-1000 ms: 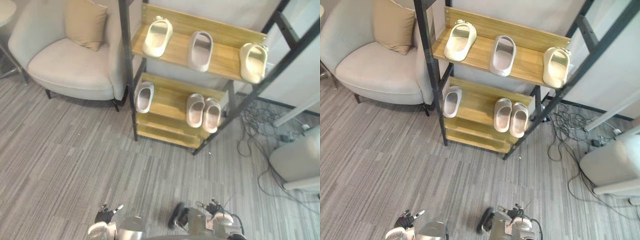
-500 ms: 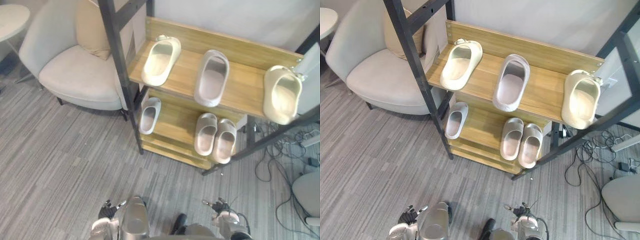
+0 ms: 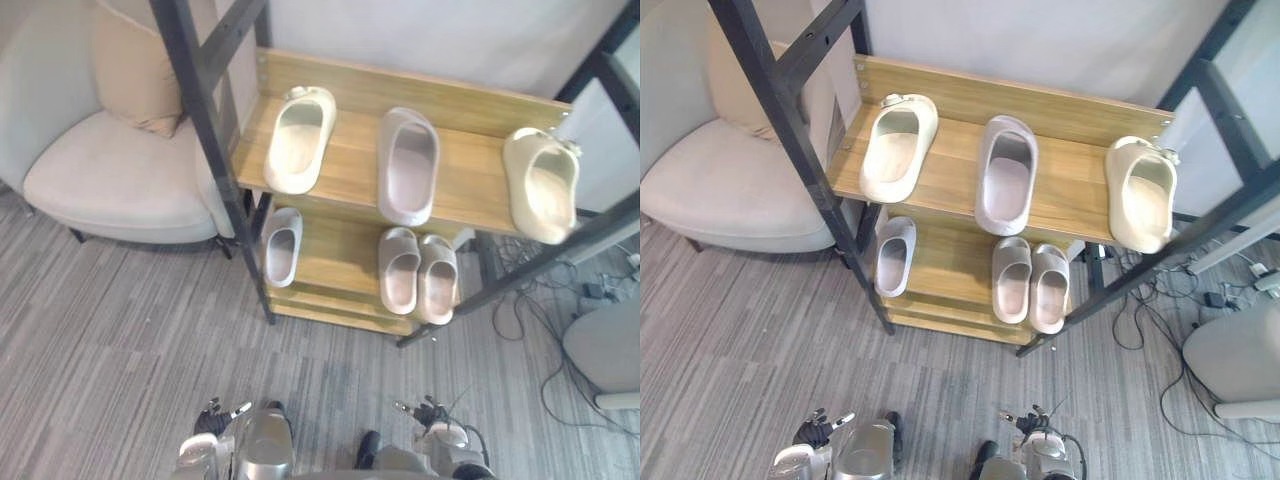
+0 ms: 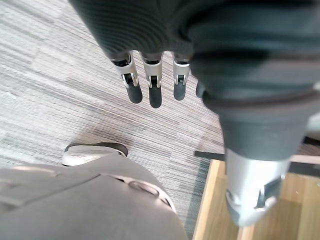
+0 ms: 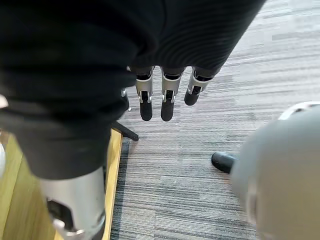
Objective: Organize the slippers on the shoe rack
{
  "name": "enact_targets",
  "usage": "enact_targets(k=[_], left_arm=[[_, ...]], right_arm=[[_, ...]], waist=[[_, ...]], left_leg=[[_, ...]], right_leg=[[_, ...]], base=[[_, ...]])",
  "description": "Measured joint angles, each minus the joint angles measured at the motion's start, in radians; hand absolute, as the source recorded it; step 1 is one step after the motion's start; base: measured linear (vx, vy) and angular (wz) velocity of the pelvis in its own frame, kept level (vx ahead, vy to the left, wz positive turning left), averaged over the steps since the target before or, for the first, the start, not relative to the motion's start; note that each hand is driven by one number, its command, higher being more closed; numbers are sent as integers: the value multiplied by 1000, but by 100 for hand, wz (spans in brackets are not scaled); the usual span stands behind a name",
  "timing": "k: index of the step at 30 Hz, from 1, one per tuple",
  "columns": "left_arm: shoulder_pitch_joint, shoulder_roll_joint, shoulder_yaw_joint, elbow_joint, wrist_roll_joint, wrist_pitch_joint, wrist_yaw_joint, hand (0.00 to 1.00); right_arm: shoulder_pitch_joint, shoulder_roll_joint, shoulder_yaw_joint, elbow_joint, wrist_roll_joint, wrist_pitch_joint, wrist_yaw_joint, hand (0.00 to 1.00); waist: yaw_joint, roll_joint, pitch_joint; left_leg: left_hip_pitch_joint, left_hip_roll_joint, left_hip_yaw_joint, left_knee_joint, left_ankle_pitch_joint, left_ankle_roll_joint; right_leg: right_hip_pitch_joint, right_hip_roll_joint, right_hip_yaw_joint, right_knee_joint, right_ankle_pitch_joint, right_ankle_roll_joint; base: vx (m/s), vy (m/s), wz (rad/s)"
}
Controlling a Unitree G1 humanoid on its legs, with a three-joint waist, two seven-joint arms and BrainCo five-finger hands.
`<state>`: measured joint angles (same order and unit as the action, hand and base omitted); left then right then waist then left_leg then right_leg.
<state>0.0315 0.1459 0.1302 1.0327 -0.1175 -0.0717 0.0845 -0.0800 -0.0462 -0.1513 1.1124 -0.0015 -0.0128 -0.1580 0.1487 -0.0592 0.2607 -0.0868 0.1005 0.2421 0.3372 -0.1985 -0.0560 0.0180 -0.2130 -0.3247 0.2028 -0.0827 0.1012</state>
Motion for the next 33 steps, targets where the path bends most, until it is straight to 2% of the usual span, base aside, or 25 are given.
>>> enact_targets(k=[3,4,8,11,15,18,23,27,33], left_arm=[[16,-3,0,0,0,0,0,0],[32,-5,-1,0,0,0,0,0],[55,-10,-7,9,1,2,4,0],[61,-8,-14,20,13,3,12,0],[64,-3,-34,20,39,2,27,0],[73,-2,-51,20,49,-1,31,0],[78,2,-83,19,79,-4,41,0],[86,8,-109,19,98,-8,40,0],[109,13,-111,20,110,-9,39,0]], right_arm=[[25,-1,9,0,0,1,0,0],[26,-1,16,0,1,1,0,0],[33,0,21,-43,1,-1,-11,0],[67,-3,49,-205,1,-4,-30,0],[118,-22,64,-512,-7,-20,-60,0],[139,-40,62,-656,-41,-33,-74,0],[142,-36,57,-849,-88,-46,-102,0],[128,-32,61,-994,-118,-73,-136,0],[110,-31,144,-1137,-119,-106,-139,0]], waist=[[-11,2,-19],[-12,3,-40],[-14,7,-55],[-24,9,-70],[-38,10,-74],[-39,15,-91],[-42,24,-102],[-41,26,-114],[-36,17,-120]], left_leg=[[3,-26,-8,-49,18,-3],[4,-34,-7,-81,29,-2],[35,-41,-7,-132,53,-11],[57,-43,-3,-161,79,10],[70,-41,-1,-173,83,11],[82,-42,3,-185,83,11],[90,-45,4,-201,86,11],[113,-59,-3,-266,125,13],[127,-64,-6,-303,145,14]], right_leg=[[-8,-14,-8,-28,9,-4],[-10,-13,-13,-61,28,-4],[23,2,-16,-144,71,-9],[41,15,-13,-177,93,4],[53,27,2,-207,100,8],[55,29,6,-209,100,9],[56,29,10,-216,103,8],[56,26,9,-227,111,8],[54,26,9,-229,118,8]], base=[[-74,13,0],[-22,10,-13],[33,-9,-19],[88,-36,-9],[93,-33,-12],[63,-14,-10],[-1,-5,-3],[-40,-15,3],[-32,-12,1]])
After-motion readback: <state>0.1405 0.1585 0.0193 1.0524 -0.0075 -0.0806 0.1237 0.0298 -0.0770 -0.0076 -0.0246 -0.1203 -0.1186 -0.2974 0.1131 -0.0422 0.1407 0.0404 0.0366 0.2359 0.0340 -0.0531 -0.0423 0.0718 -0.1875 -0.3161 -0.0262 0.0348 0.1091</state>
